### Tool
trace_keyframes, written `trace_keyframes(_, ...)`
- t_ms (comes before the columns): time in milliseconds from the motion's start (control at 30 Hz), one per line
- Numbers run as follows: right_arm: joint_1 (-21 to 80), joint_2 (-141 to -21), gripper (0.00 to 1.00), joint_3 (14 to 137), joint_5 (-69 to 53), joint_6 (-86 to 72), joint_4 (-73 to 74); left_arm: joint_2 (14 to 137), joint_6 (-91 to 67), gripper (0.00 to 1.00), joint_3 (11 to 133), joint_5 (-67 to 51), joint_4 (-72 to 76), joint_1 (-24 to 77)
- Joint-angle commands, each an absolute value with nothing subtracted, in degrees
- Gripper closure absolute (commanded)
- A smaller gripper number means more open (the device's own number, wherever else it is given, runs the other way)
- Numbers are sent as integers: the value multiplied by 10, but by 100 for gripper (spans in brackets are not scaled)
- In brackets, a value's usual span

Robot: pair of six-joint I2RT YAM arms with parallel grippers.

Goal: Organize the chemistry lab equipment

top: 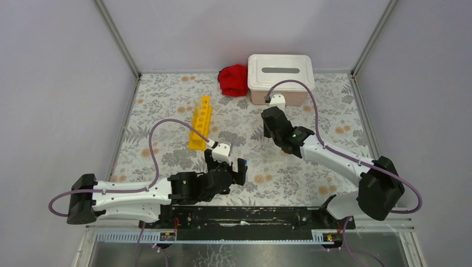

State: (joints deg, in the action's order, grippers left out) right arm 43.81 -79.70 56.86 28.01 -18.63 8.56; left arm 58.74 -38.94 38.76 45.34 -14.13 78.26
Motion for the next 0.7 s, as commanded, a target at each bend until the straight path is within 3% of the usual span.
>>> trace_keyframes(0,412,-809,100,597,311,-166,76,581,-410,1,382,471,-136,776)
trace_keyframes(667,376,-868,100,597,262,-170,63,594,-402,1,381,460,-116,761)
